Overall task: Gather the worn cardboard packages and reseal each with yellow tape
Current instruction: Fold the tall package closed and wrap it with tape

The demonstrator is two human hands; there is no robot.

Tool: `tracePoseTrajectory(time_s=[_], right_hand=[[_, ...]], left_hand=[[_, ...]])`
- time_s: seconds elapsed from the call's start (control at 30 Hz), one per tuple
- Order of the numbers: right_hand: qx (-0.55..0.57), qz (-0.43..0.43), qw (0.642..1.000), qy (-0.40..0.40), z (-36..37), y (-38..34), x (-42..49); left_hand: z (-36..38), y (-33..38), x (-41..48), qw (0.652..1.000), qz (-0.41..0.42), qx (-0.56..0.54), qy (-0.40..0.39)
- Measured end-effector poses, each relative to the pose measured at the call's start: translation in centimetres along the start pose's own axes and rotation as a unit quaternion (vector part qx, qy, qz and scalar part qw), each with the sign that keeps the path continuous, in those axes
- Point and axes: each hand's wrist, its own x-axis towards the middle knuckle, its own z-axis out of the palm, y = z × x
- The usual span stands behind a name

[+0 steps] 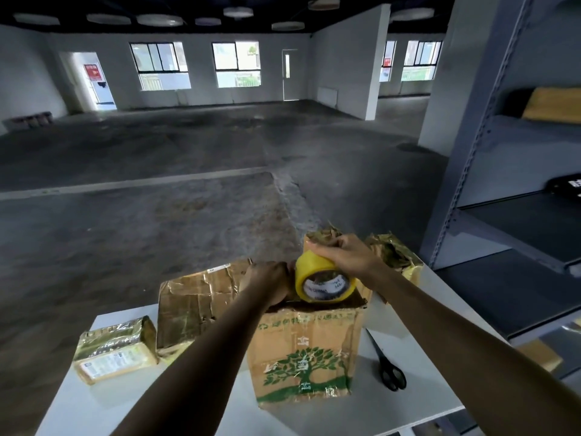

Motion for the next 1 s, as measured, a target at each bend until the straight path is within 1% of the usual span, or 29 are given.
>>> tracePoseTrajectory(time_s=[0.07, 0.17, 0.27, 0.33, 0.4, 0.47, 0.5, 0.6, 0.67, 0.7, 0.77, 0.8, 0.83, 0.87, 0.93, 1.0], right_hand=[[0.058, 0.014, 0.998, 0.013, 0.4, 0.4, -0.3], [0.145, 0.076, 0.985, 0.053, 0.8, 1.6, -0.6], [0.176, 0.086, 0.980, 0.037, 0.8, 1.9, -0.8], [0.156, 0.057, 0.984, 0.060, 0.5, 1.5, -0.9], [0.103, 0.017, 0.991, 0.082, -0.3, 0.6, -0.9], [0.055, 0.003, 0.995, 0.088, -1.3, -0.1, -0.5], [0.036, -0.001, 0.995, 0.089, -1.9, -0.4, -0.3], [-0.010, 0.000, 0.999, 0.047, -2.8, -1.2, -0.5], [-0.002, -0.014, 0.999, 0.050, -2.9, -1.1, -1.0], [0.014, -0.019, 0.998, 0.059, -2.9, -0.9, -1.1], [0.033, -0.024, 0.997, 0.068, -3.0, -0.3, -1.3], [0.040, -0.019, 0.997, 0.064, -3.1, -0.1, -1.3], [0.044, -0.010, 0.997, 0.060, -3.3, 0.0, -1.3], [0.047, -0.002, 0.997, 0.059, -3.4, 0.1, -1.2], [0.043, 0.014, 0.996, 0.071, -3.4, 0.4, -1.1], [0.059, 0.019, 0.995, 0.084, -3.3, 0.8, -1.1]], left_hand=[[0.7, -0.1, -0.2, 1.000, 0.008, 0.021, 0.011], [0.9, -0.3, 0.0, 1.000, -0.020, 0.015, 0.017], [1.1, -0.1, 0.1, 0.999, -0.014, 0.028, 0.012], [1.2, -0.1, 0.2, 0.999, -0.020, 0.025, 0.012], [1.2, -0.3, 0.2, 0.999, -0.023, 0.018, 0.016], [1.4, -0.6, 0.3, 1.000, -0.017, 0.009, 0.011], [1.5, -0.6, 0.3, 1.000, -0.014, -0.001, 0.009], [1.3, -0.6, 0.0, 0.999, -0.020, -0.026, 0.036], [0.8, -0.4, -0.3, 0.996, -0.008, -0.068, 0.058], [0.6, -0.5, -0.5, 0.991, 0.012, -0.121, 0.060], [-0.4, -0.6, -1.1, 0.964, 0.061, -0.258, 0.027], [-1.1, -0.4, -1.4, 0.954, 0.078, -0.289, -0.017], [-1.5, -0.2, -1.5, 0.955, 0.090, -0.274, -0.065], [-1.8, 0.2, -1.6, 0.965, 0.100, -0.220, -0.102], [-1.9, 1.0, -1.7, 0.977, 0.127, -0.119, -0.123], [-1.7, 1.8, -1.4, 0.978, 0.142, -0.079, -0.128]])
